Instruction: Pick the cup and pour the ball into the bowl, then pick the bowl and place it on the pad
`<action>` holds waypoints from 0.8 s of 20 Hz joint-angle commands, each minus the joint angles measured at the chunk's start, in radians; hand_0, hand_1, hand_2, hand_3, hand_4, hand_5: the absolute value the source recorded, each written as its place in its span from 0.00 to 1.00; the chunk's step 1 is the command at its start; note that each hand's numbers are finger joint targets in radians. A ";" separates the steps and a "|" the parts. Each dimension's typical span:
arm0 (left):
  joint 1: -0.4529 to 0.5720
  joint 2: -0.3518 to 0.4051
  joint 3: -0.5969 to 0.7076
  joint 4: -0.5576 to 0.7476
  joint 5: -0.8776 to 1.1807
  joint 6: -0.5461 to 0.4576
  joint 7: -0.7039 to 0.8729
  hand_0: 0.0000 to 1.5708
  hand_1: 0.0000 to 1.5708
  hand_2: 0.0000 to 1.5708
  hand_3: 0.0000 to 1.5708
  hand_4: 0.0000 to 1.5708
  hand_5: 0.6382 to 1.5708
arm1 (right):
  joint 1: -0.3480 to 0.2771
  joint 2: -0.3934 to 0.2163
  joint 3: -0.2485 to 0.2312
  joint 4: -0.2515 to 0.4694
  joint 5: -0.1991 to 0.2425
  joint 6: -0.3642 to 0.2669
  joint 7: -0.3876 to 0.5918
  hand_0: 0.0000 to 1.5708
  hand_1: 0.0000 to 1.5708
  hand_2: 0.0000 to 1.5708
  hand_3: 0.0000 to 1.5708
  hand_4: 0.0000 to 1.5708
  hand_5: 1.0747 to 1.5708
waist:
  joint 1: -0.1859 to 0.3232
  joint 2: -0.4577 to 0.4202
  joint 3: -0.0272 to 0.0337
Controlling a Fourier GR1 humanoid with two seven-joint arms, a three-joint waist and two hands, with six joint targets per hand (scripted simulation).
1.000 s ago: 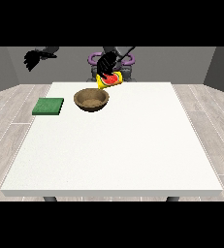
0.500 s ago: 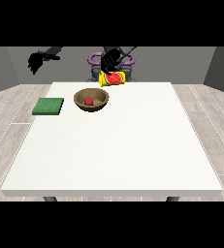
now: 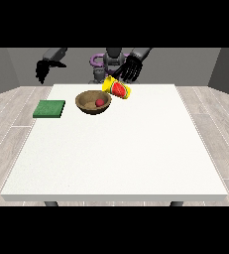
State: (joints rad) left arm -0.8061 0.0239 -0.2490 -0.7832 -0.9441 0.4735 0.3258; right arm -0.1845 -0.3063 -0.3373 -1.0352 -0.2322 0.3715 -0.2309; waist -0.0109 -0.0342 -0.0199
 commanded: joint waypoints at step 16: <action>0.368 0.023 0.193 -0.359 0.827 -0.292 -0.573 0.00 0.00 0.00 0.00 0.00 0.99 | -0.132 0.273 0.082 0.088 0.128 -0.365 -0.144 0.00 0.00 0.00 0.00 0.20 1.00 | 0.122 0.169 0.0202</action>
State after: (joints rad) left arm -0.4509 0.0362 -0.0777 -1.1111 -0.1539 0.2302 -0.2290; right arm -0.2807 -0.0582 -0.2556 -1.0398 -0.1212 0.0498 -0.2940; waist 0.1026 0.1113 -0.0026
